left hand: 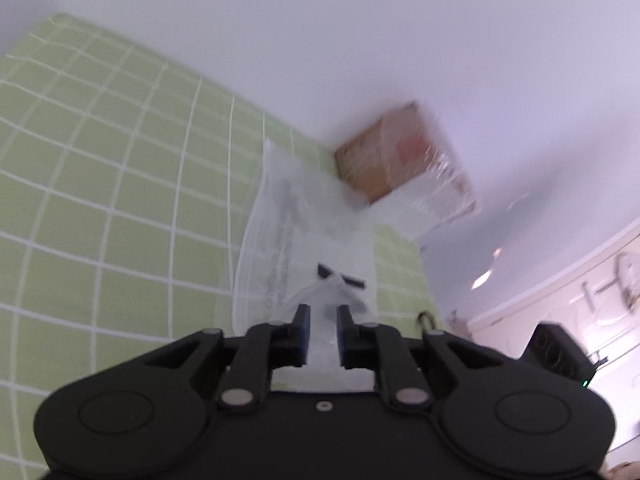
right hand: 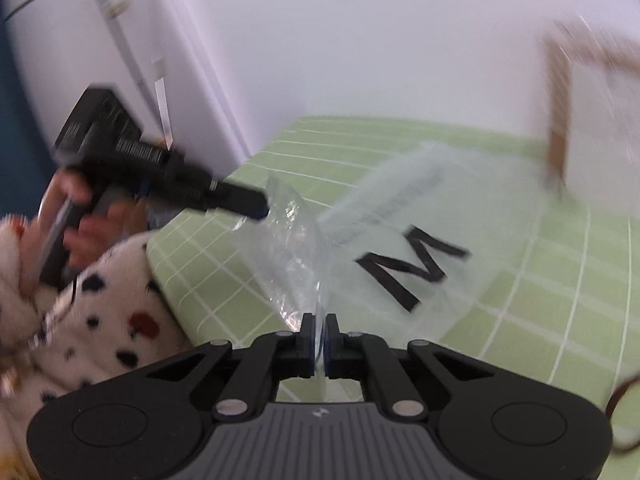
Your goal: Fold shopping bag
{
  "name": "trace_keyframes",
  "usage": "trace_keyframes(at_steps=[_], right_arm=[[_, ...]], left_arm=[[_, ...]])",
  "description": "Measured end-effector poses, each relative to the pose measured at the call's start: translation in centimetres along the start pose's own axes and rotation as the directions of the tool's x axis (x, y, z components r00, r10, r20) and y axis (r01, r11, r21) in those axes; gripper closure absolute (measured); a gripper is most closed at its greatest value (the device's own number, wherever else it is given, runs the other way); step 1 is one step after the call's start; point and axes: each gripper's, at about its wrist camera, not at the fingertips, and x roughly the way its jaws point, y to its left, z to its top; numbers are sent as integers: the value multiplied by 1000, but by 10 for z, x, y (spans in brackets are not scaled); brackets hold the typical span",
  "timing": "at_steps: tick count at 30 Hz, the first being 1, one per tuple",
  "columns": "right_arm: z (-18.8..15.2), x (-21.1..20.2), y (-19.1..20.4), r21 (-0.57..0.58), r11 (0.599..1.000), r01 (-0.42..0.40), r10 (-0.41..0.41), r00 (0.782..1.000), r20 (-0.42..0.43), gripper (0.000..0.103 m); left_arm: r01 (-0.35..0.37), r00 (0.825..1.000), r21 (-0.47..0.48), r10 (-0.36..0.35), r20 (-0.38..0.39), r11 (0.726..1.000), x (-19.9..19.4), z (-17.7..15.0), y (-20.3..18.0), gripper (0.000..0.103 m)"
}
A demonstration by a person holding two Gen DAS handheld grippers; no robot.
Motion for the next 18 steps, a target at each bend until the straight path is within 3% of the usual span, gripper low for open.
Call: trace_keyframes(at_steps=[2,5,8,12,15,18], right_arm=[[0,-1,9,-69,998,-5,6,1000,9,96],[0,-1,11,-48,998,-33,34,999,19,89],[-4,-6,15,-32,997,-69,70,997,27,74],[-6,-19,12,54,993,-102,98,992,77,71],[-10,-29,-3,223,970,-94,59,986,156,67],[-19,-31,-14,409,912,33,-103,983,151,66]], left_arm=[[-44,998,5,44,39,999,-11,-1,2,78],[-55,996,-43,58,65,998,-22,1,14,77],[-77,996,-62,80,49,995,-21,0,21,77],[-102,995,-52,102,9,993,-14,-5,23,77],[-114,993,-47,112,-29,992,-3,-12,23,77],[-123,992,-54,121,-45,991,2,-21,24,77]])
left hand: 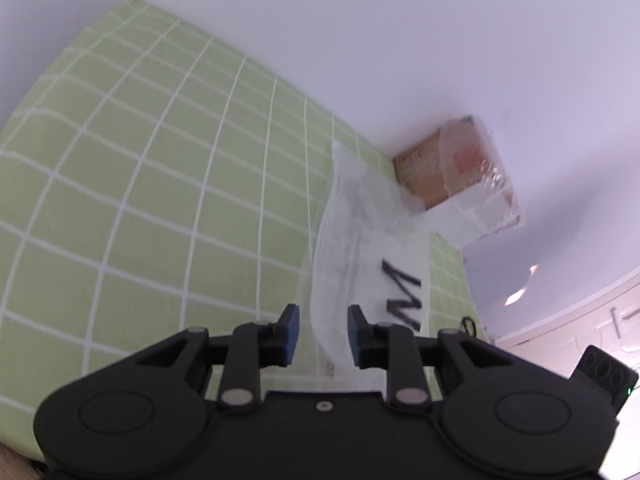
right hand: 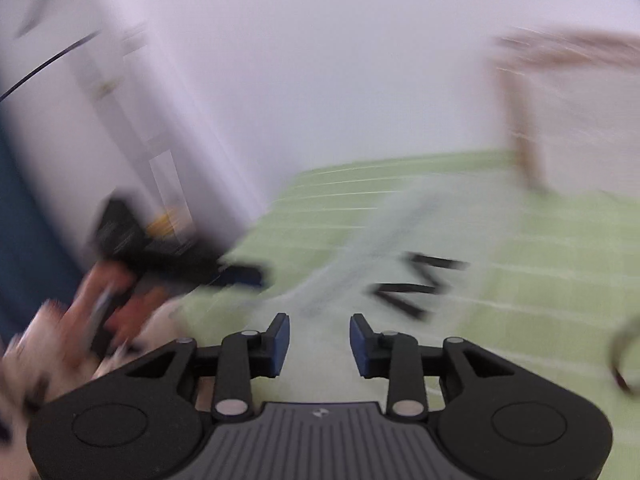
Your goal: Fold shopping bag
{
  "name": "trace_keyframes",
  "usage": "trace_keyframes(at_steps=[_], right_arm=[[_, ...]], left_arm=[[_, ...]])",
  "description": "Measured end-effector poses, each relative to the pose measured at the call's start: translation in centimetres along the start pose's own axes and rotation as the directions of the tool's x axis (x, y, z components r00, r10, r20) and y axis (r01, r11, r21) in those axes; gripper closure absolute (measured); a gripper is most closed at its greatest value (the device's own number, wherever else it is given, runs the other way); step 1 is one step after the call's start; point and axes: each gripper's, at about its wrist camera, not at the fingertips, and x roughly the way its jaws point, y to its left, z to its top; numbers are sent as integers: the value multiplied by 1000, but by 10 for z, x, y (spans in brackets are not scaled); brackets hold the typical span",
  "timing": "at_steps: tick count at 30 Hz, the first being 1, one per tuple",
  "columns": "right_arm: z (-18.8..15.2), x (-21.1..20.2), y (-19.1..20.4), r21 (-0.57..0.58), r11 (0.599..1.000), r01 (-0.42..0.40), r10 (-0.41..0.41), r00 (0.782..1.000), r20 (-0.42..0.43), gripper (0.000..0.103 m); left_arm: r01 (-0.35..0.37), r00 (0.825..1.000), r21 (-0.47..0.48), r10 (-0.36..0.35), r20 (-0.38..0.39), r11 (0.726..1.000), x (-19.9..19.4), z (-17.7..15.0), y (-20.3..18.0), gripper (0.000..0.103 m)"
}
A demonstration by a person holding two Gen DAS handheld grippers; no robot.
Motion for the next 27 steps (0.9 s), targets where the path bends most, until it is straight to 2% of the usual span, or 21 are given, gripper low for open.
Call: trace_keyframes(at_steps=[3,7,11,13,19,23,25,27], right_arm=[[-12,0,-2,93,993,69,-69,998,-7,66],[-28,-4,9,181,975,127,-131,991,7,67],[-41,-7,1,373,923,98,-128,990,55,66],[-45,-3,-3,422,902,91,-125,991,53,66],[-41,13,0,399,907,135,-156,988,21,66],[-33,20,4,372,910,185,-206,979,17,67],[-30,16,6,354,907,228,-255,966,30,67],[-30,8,9,331,897,292,-326,944,50,66]], left_arm=[[-19,1000,-13,19,0,1000,2,-7,2,77],[-42,998,-39,44,47,998,-5,-13,8,77],[-27,998,-72,31,55,997,-6,-15,14,77],[-7,999,-82,11,48,997,-4,-17,15,77],[17,999,-111,-13,37,994,-1,-22,14,77],[32,999,-132,-28,32,991,-1,-25,16,78],[28,999,-132,-24,35,991,-2,-26,15,78],[31,999,-131,-26,40,991,-3,-28,15,78]])
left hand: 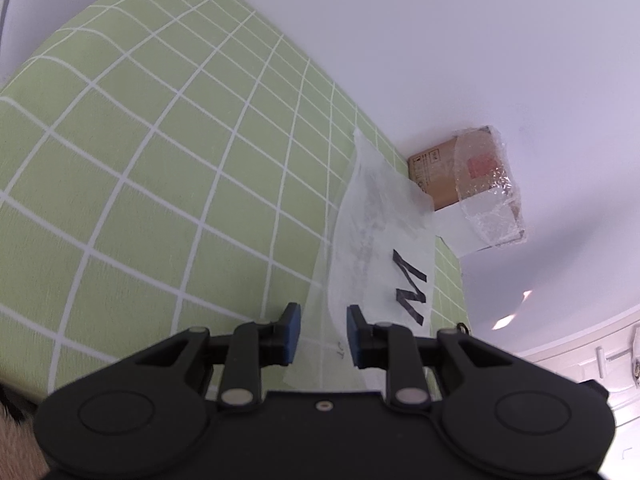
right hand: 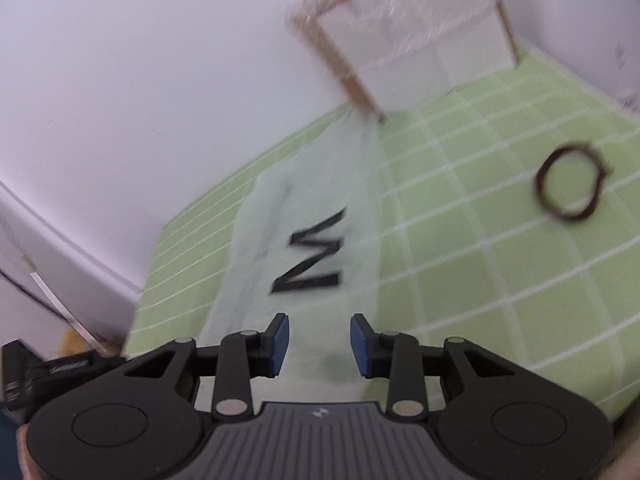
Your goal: Fold shopping bag
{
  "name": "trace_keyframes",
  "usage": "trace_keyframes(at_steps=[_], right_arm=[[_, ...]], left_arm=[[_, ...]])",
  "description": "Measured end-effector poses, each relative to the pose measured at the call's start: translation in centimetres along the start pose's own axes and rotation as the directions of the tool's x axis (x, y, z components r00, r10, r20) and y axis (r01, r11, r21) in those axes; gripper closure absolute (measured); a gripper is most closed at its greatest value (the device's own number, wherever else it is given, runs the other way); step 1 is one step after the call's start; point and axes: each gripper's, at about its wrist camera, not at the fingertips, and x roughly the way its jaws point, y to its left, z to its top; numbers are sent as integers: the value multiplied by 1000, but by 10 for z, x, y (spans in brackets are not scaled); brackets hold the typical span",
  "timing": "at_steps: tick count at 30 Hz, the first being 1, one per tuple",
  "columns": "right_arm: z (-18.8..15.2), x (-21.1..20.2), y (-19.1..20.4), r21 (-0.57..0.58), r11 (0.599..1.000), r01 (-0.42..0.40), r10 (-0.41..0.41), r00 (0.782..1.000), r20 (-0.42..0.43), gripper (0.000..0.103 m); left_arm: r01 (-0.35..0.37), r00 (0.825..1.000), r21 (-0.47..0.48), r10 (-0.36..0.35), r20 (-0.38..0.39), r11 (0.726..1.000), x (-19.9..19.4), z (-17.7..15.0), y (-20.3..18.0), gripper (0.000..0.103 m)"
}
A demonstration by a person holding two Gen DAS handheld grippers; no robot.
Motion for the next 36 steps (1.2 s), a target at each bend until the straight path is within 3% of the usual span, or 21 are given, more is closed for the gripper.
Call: trace_keyframes(at_steps=[2,4,6,9,15,21,24,28,36], right_arm=[[-3,-10,0,-27,999,36,-35,999,37,65],[-10,-23,1,-48,999,22,-19,997,68,65],[-23,-32,13,-151,988,15,-3,997,77,63],[-44,-38,43,-346,938,-6,27,998,58,60],[-72,-18,85,-570,821,-5,38,998,46,60],[-77,-6,100,-635,773,-12,40,999,30,60],[-82,2,108,-686,727,2,46,998,51,62],[-81,13,110,-669,743,-30,62,998,25,83],[-81,24,116,-680,731,-61,108,994,27,101]], left_arm=[[3,1000,-7,-3,5,1000,-1,-1,1,78],[-1,1000,-10,1,7,1000,-1,-2,1,79],[-4,1000,-13,4,9,1000,-1,-2,1,79],[-5,1000,-26,5,11,1000,-1,-3,2,79],[0,1000,-118,2,14,993,-2,-9,9,82],[10,1000,-141,-8,20,990,0,-20,8,83],[4,1000,-136,0,32,991,-1,-22,7,83],[-3,999,-134,8,37,991,-1,-22,7,86],[-5,999,-184,12,35,983,-1,-23,19,100]])
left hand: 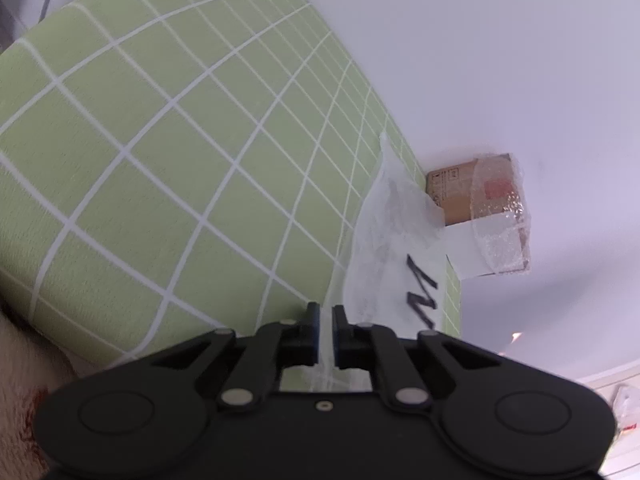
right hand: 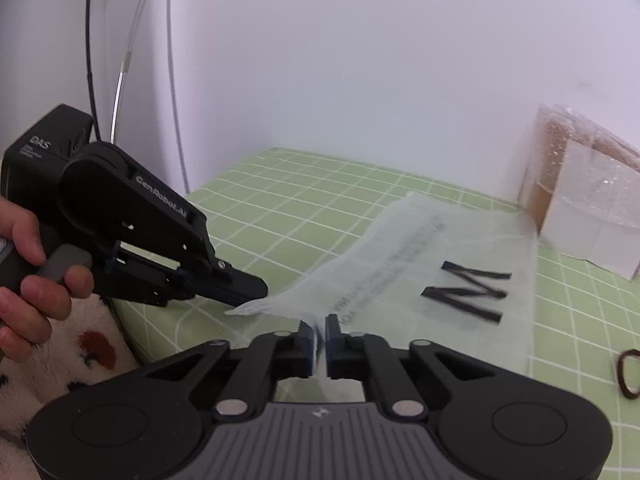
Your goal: Fold shopping bag
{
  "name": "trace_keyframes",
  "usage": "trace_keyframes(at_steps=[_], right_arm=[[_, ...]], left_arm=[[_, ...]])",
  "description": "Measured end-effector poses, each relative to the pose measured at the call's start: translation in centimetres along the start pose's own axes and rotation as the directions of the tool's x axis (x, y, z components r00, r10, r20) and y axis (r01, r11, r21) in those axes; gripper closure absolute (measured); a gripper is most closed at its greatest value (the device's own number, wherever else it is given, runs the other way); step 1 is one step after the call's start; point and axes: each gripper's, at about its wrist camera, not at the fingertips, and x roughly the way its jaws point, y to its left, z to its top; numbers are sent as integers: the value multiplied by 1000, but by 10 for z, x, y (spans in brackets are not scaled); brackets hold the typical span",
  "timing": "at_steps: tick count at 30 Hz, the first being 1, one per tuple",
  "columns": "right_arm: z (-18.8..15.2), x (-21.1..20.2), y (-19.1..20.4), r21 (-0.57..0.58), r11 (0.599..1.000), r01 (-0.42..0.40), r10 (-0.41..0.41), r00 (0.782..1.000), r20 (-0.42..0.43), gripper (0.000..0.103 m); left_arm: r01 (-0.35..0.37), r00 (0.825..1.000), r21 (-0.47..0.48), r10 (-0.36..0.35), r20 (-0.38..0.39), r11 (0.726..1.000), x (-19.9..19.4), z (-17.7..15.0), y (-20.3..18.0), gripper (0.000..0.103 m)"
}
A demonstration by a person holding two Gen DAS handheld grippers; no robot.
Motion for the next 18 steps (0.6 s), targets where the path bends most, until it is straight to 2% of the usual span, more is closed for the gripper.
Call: trace_keyframes(at_steps=[5,13,18], right_arm=[[0,7,7,-39,999,-6,6,1000,-4,102],[-4,13,18,-83,994,65,-69,997,-46,102],[-7,12,20,-127,989,71,-78,996,-51,102]], left_arm=[[-6,1000,6,6,0,1000,0,-1,-1,100],[-15,1000,4,15,1,1000,0,-3,-3,101],[-22,1000,8,22,-4,1000,-1,-8,-7,101]])
